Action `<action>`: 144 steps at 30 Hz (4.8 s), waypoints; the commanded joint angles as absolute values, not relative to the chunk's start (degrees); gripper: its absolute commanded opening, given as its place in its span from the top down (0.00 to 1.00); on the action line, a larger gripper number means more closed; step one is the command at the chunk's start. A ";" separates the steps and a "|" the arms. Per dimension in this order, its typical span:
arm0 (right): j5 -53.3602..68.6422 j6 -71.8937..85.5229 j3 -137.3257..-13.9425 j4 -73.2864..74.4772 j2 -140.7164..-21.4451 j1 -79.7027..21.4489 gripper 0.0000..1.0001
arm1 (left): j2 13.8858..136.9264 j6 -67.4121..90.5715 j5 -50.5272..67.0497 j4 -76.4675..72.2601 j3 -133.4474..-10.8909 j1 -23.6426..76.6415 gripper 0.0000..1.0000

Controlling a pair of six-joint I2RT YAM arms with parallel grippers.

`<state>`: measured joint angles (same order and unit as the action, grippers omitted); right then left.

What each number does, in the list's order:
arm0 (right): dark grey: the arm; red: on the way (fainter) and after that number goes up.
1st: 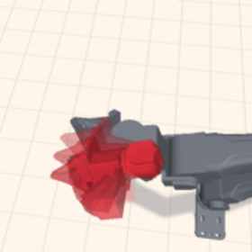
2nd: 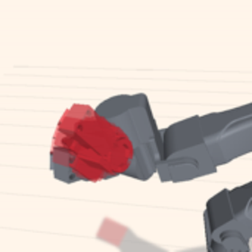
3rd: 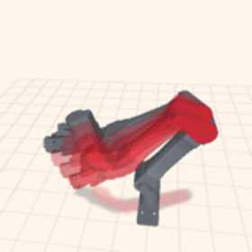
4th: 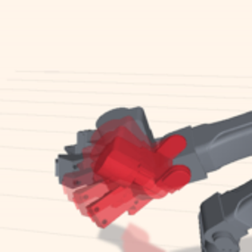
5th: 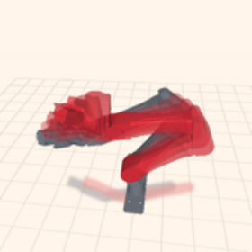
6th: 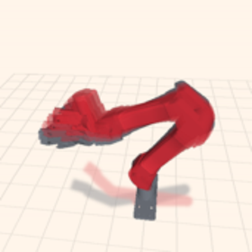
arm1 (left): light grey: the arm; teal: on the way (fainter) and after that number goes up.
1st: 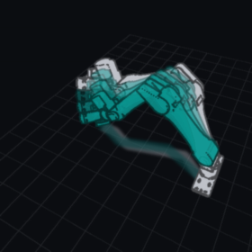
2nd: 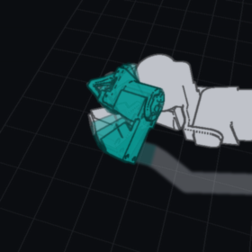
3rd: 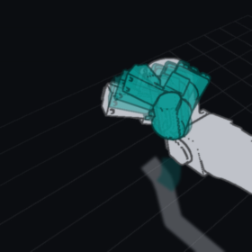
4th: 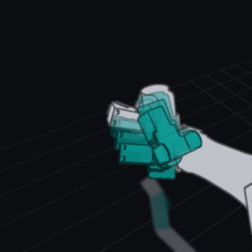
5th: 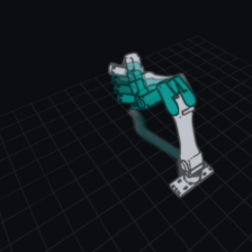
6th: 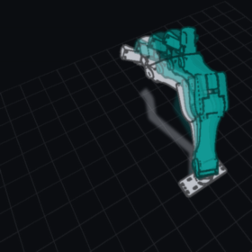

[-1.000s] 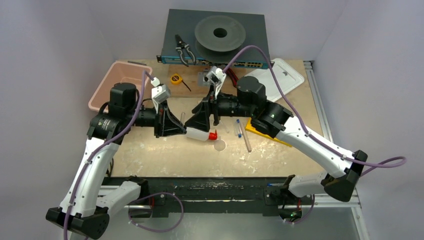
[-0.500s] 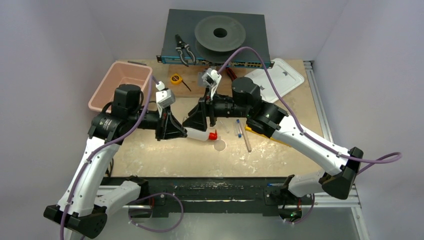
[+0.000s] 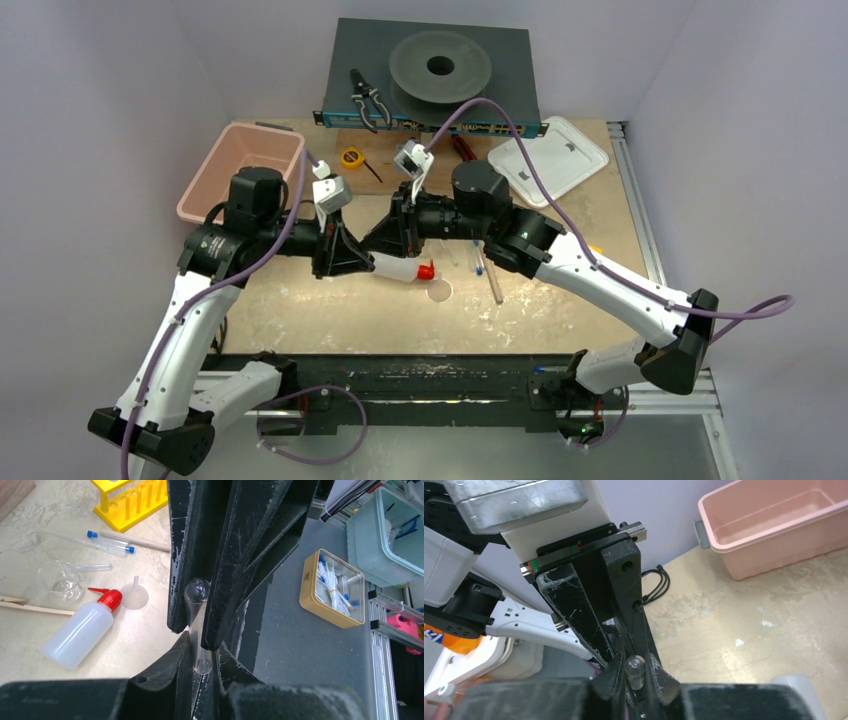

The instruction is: Organize the chemistry lab equipment

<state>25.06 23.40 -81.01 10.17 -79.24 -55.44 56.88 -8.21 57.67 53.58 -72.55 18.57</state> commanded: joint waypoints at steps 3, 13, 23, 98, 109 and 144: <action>19.58 23.15 -80.31 7.66 -76.88 -55.63 1.00 | 57.34 -9.02 57.01 52.26 -73.61 18.99 0.87; -12.42 21.49 -69.59 20.89 -66.84 -53.28 1.00 | 59.45 -9.24 52.27 58.31 -79.94 15.70 0.04; -41.25 30.73 -51.38 24.53 -55.91 -46.18 1.00 | 65.52 -8.34 46.92 63.26 -80.91 7.65 0.02; -54.06 31.36 -37.58 -0.35 -70.27 -36.85 1.00 | 66.57 -9.30 41.31 62.56 -78.49 7.66 0.00; -53.05 34.14 -38.78 3.15 -71.75 -36.82 1.00 | 66.37 -9.43 40.90 62.54 -78.66 7.65 0.00; -50.46 35.26 -38.58 6.80 -67.95 -36.78 0.57 | 65.87 -10.26 39.55 62.07 -78.49 7.65 0.00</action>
